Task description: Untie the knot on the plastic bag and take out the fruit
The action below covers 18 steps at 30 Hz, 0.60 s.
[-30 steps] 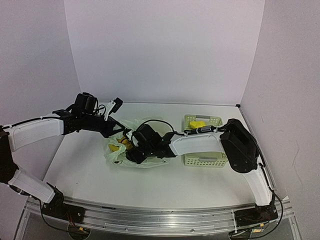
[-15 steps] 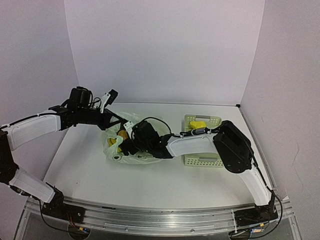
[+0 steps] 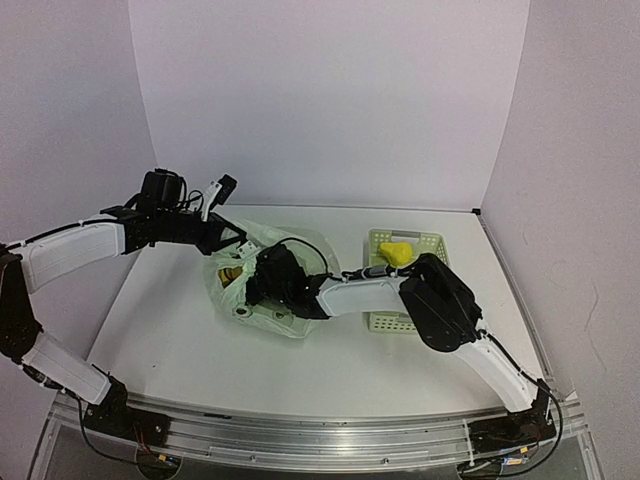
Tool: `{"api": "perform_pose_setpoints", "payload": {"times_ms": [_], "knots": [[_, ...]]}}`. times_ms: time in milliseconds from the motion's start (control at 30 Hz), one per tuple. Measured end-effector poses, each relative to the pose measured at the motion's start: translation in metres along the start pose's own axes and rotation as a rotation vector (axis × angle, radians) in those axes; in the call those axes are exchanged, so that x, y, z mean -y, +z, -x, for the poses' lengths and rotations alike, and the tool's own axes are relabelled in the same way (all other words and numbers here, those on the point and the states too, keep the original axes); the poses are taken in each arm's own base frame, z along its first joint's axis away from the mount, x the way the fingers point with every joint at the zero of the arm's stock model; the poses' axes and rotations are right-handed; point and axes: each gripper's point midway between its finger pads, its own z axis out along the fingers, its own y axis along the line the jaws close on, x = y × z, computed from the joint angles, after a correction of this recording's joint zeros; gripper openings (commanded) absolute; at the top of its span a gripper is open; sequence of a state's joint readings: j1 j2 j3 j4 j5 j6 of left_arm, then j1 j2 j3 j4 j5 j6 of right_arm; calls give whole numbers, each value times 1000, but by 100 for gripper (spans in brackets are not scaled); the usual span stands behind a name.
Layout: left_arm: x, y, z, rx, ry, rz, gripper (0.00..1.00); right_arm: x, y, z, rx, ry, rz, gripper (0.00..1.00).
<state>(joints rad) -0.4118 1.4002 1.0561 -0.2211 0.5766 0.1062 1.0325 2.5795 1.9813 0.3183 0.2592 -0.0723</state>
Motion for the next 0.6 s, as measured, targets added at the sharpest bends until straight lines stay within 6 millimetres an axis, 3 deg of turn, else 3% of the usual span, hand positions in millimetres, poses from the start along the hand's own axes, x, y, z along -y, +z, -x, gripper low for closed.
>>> {"api": "perform_pose_setpoints", "payload": {"times_ms": [67,200,300,433,600], "knots": [[1,-1,1,-1,-1,-7,0,1,6,0,8,-5,0,88],[4,-1,0,-3,-4,-23,0,5,11,3,20,-3,-1,54],[4,-1,-1,-7,-6,-25,0,6,11,6,30,-1,-1,37],[2,-2,1,-1,-5,-20,0,6,8,2,27,3,12,25],[-5,-5,8,13,1,-3,0,0,-14,-2,-19,-26,69,21]]}}
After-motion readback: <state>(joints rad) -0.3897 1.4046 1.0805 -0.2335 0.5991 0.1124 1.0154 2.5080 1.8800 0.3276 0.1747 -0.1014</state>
